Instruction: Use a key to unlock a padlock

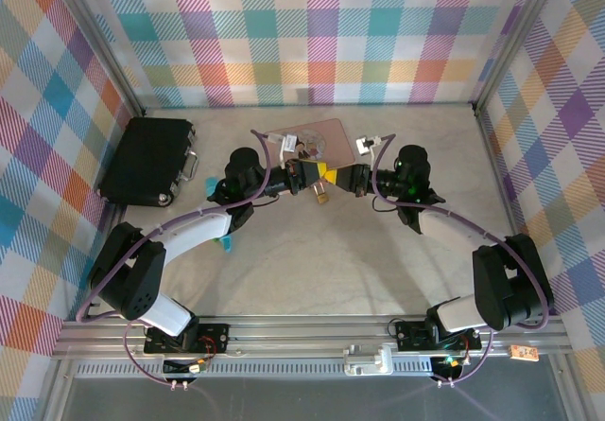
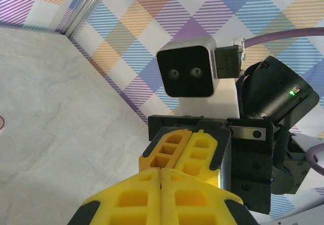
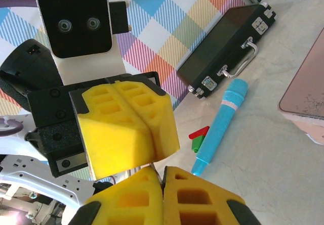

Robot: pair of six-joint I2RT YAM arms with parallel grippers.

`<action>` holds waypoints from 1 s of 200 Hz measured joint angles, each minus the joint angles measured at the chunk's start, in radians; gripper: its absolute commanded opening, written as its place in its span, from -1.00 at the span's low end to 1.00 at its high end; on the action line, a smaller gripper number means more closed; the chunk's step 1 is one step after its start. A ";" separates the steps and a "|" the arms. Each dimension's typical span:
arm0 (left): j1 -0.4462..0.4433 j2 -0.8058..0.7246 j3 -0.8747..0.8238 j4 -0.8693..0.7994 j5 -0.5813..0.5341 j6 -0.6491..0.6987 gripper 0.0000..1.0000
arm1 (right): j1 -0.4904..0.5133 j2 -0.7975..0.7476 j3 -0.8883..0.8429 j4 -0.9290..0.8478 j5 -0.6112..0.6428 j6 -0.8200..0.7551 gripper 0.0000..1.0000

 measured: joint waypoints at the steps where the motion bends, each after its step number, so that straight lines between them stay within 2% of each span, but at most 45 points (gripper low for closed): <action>1: 0.000 0.000 0.000 0.000 -0.001 0.000 -1.00 | 0.000 0.000 0.000 0.000 0.000 0.000 -1.00; 9: 0.000 0.000 -0.003 0.007 -0.002 0.000 -0.79 | 0.000 0.000 0.000 -0.002 0.000 0.000 -1.00; 28: 0.000 -0.007 -0.019 0.015 -0.025 -0.010 0.22 | 0.002 0.000 0.000 -0.022 0.004 -0.011 -1.00; 34: 0.001 -0.013 -0.027 0.014 -0.036 -0.014 0.40 | 0.003 0.000 0.000 -0.035 0.006 -0.020 -1.00; 39: 0.005 -0.019 -0.035 0.014 -0.048 -0.021 0.46 | 0.003 -0.001 0.000 -0.051 0.010 -0.032 -1.00; 70: 0.042 -0.064 -0.081 0.016 -0.126 -0.078 0.36 | 0.003 -0.027 0.003 -0.185 0.047 -0.119 -1.00; 91: 0.086 -0.081 -0.116 0.013 -0.203 -0.127 0.36 | 0.003 -0.056 0.012 -0.286 0.081 -0.186 -1.00; 119: 0.100 -0.080 -0.148 -0.042 -0.319 -0.166 0.37 | 0.003 -0.086 0.023 -0.411 0.163 -0.267 -1.00; 157: 0.015 -0.023 -0.156 -0.149 -0.472 -0.169 0.44 | 0.002 -0.096 0.026 -0.565 0.314 -0.347 -1.00; 185: -0.082 0.097 -0.092 -0.257 -0.571 -0.159 0.46 | -0.019 -0.096 0.025 -0.655 0.434 -0.361 -1.00; 200: -0.114 0.166 -0.033 -0.312 -0.616 -0.150 0.46 | -0.062 -0.096 0.024 -0.688 0.473 -0.359 -1.00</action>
